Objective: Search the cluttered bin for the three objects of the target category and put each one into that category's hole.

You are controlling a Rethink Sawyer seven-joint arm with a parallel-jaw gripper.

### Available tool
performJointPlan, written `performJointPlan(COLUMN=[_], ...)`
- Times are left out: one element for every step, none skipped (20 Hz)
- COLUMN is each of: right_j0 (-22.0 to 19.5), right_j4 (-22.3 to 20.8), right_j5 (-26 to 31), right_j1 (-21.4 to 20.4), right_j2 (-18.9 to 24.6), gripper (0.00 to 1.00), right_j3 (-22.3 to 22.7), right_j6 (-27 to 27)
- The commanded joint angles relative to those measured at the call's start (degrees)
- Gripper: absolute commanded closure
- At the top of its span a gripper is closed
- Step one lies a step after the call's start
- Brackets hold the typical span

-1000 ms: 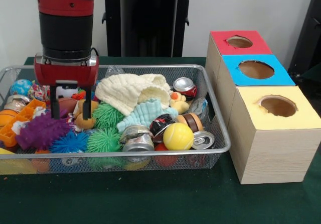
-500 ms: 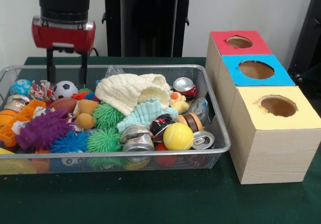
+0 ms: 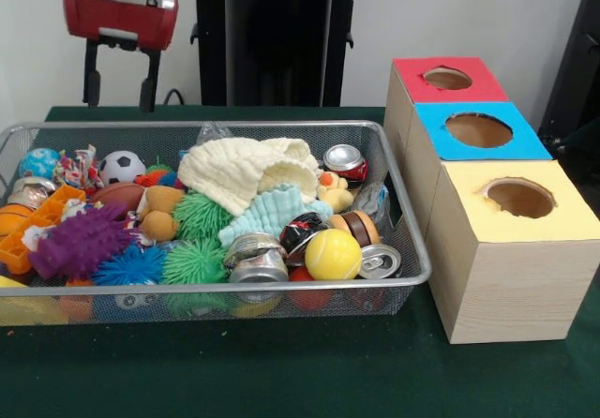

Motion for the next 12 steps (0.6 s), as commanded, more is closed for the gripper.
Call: performJointPlan(right_j0=[1.6, 2.0, 2.9, 3.4, 3.7, 4.1, 5.3, 6.1, 7.5, 8.0, 8.5, 8.7], right_j4=[-4.2, -4.2, -4.1, -4.0, -3.6, -3.4, -2.9, -2.7, -2.4, -2.1, -1.7, -1.4], right_j5=[-3.8, -3.8, -3.7, -3.9, -3.8, -3.8, -3.5, -3.2, -3.1, -3.4, -4.0, -4.3], right_j1=[1.1, 1.4, 2.1, 2.3, 2.5, 2.6, 3.1, 3.6, 4.6, 5.1, 5.3, 5.4], right_j2=[-0.1, -0.2, -0.7, -1.1, -0.9, -1.1, -1.7, -2.3, -3.1, -3.5, -4.1, -4.2], gripper=[0.00, 0.00, 0.00, 0.00, 0.00, 0.00, 0.00, 0.00, 0.00, 0.00, 0.00, 0.00], right_j3=[7.0, 6.7, 6.1, 5.8, 5.6, 5.4, 4.8, 4.3, 3.5, 3.3, 3.1, 3.1], right_j6=[8.1, 8.1, 8.5, 8.8, 9.0, 9.3, 10.0, 10.5, 11.2, 11.6, 12.2, 12.4])
